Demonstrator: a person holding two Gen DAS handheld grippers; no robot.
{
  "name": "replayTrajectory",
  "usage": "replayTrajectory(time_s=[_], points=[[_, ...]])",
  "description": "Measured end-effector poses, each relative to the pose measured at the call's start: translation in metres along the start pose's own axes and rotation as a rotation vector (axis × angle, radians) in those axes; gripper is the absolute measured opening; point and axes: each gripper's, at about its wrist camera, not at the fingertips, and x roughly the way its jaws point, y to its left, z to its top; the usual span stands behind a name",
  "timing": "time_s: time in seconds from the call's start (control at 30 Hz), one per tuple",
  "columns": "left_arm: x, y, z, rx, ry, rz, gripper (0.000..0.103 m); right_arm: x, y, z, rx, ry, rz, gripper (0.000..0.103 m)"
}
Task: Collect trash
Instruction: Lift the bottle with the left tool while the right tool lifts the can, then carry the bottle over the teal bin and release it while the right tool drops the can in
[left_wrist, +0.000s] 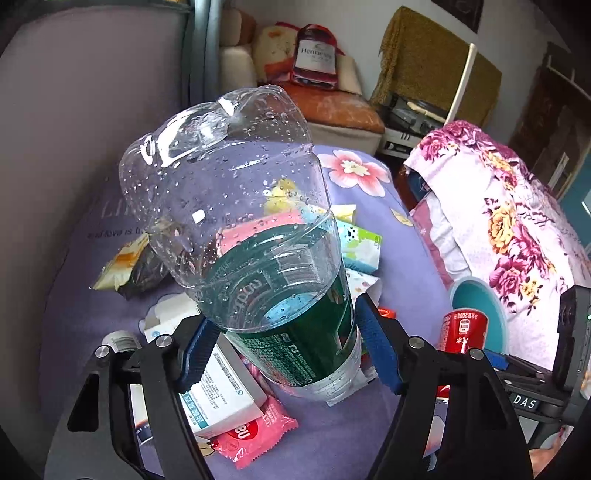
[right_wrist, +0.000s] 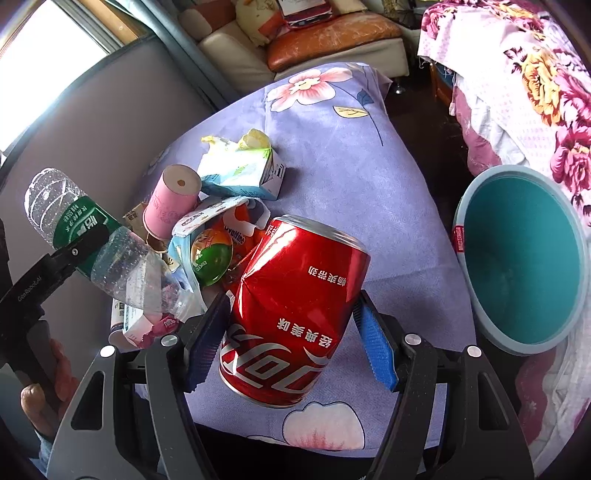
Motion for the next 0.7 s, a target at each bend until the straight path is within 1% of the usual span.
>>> replayTrajectory(time_s=[0.07, 0.13, 0.27, 0.4, 0.5, 0.57, 0.63, 0.7], points=[[0.005, 0.000, -0.004, -0.006, 0.006, 0.007, 0.072, 0.000, 0.000, 0.000, 0.001, 0.001, 0.000, 0.066], [0.001, -0.001, -0.002, -0.009, -0.001, 0.000, 0.072, -0.001, 0.000, 0.000, 0.000, -0.004, -0.001, 0.066], [-0.020, -0.008, 0.005, 0.012, -0.052, -0.006, 0.071, -0.005, 0.003, 0.001, -0.013, -0.026, -0.011, 0.066], [-0.041, -0.016, 0.012, 0.014, -0.080, -0.060, 0.071, -0.017, 0.001, 0.005, -0.011, -0.052, 0.000, 0.066], [-0.058, -0.029, 0.019, 0.046, -0.118, -0.087, 0.071, -0.034, -0.009, 0.011, 0.010, -0.095, -0.002, 0.066], [-0.064, -0.042, 0.024, 0.063, -0.131, -0.121, 0.071, -0.048, -0.018, 0.014, 0.024, -0.131, -0.014, 0.066], [-0.062, -0.062, 0.032, 0.097, -0.141, -0.139, 0.071, -0.061, -0.028, 0.018, 0.033, -0.163, -0.038, 0.066], [-0.052, -0.082, 0.035, 0.122, -0.130, -0.169, 0.071, -0.077, -0.044, 0.022, 0.054, -0.201, -0.068, 0.066]])
